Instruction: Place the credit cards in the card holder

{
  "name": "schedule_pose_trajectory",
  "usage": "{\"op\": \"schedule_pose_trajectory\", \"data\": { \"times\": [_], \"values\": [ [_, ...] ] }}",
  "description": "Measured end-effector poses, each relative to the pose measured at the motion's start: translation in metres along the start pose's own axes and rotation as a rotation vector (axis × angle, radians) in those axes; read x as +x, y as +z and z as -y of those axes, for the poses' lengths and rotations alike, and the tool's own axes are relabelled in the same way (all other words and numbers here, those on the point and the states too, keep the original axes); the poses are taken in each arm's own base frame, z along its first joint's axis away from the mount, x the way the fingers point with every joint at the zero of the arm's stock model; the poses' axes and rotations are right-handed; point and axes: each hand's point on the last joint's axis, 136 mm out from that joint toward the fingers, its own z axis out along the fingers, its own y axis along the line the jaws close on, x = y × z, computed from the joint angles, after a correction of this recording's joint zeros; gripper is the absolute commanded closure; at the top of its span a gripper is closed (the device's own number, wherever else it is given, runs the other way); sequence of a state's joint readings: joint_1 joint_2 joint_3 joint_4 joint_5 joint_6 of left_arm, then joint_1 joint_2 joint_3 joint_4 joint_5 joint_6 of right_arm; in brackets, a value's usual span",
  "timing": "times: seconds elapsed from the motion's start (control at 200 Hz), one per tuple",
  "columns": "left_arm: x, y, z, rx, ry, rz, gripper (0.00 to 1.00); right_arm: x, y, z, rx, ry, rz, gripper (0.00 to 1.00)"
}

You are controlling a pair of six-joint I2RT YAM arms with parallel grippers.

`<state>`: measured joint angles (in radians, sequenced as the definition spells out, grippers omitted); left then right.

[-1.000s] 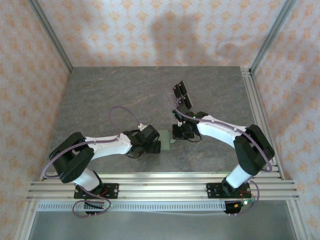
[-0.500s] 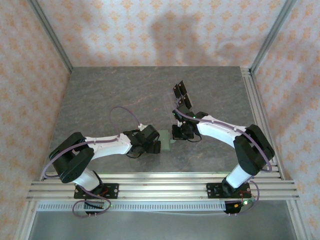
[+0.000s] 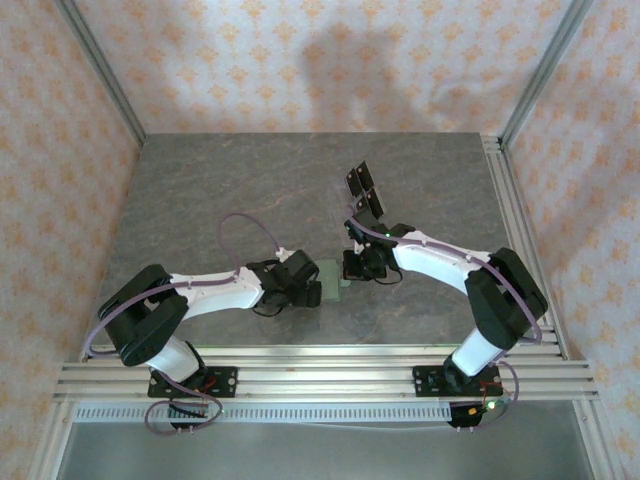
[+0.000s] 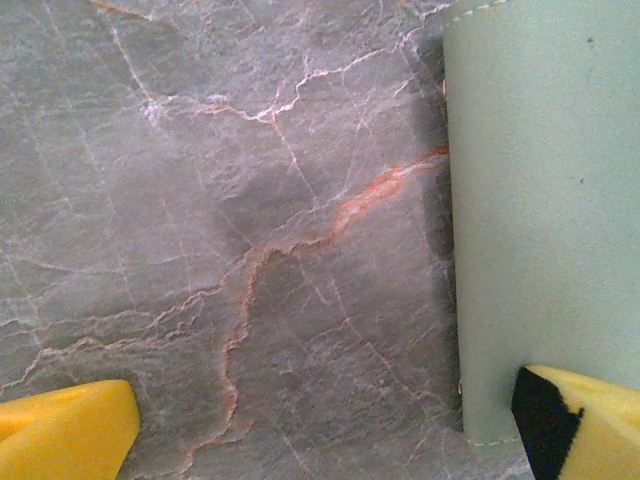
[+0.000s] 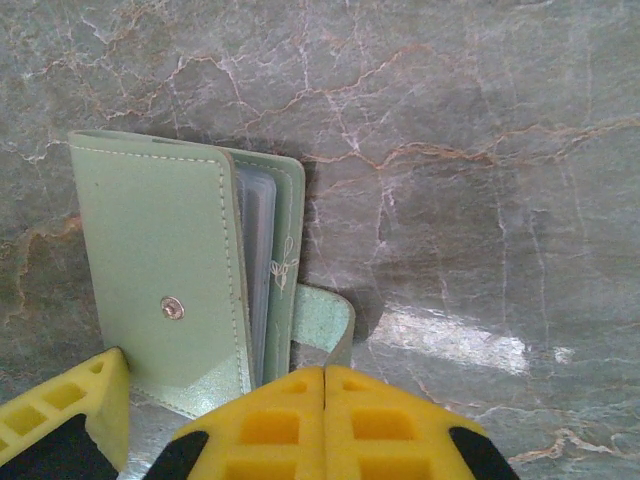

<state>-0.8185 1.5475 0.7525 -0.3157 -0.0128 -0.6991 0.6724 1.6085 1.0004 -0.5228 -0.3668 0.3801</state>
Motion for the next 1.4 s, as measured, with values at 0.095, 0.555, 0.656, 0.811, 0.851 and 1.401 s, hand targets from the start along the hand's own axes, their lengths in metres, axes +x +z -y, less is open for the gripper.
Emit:
{"op": "schedule_pose_trajectory", "data": {
  "times": [0.095,0.555,0.656,0.811,0.851,1.401],
  "values": [
    [0.000,0.000,0.000,0.001,0.000,0.001,0.01,0.000,0.000,0.000,-0.001,0.000,-0.001,1.00],
    [0.000,0.000,0.000,0.004,-0.002,0.008,0.01,-0.004,-0.002,-0.033,-0.174,0.044,-0.004,1.00],
    [-0.001,0.000,0.000,0.005,-0.002,0.010,0.01,-0.005,-0.004,-0.038,-0.202,0.049,-0.006,1.00],
    [-0.001,0.000,0.000,0.005,-0.002,0.010,0.01,-0.007,-0.004,-0.045,-0.236,0.057,-0.007,1.00],
    [-0.001,0.000,0.000,0.005,-0.002,0.010,0.01,-0.007,-0.002,-0.046,-0.240,0.059,-0.012,1.00],
    [-0.001,0.000,0.000,0.005,-0.002,0.009,0.01,0.001,0.019,-0.051,-0.244,0.053,-0.066,1.00]
  ]
}}
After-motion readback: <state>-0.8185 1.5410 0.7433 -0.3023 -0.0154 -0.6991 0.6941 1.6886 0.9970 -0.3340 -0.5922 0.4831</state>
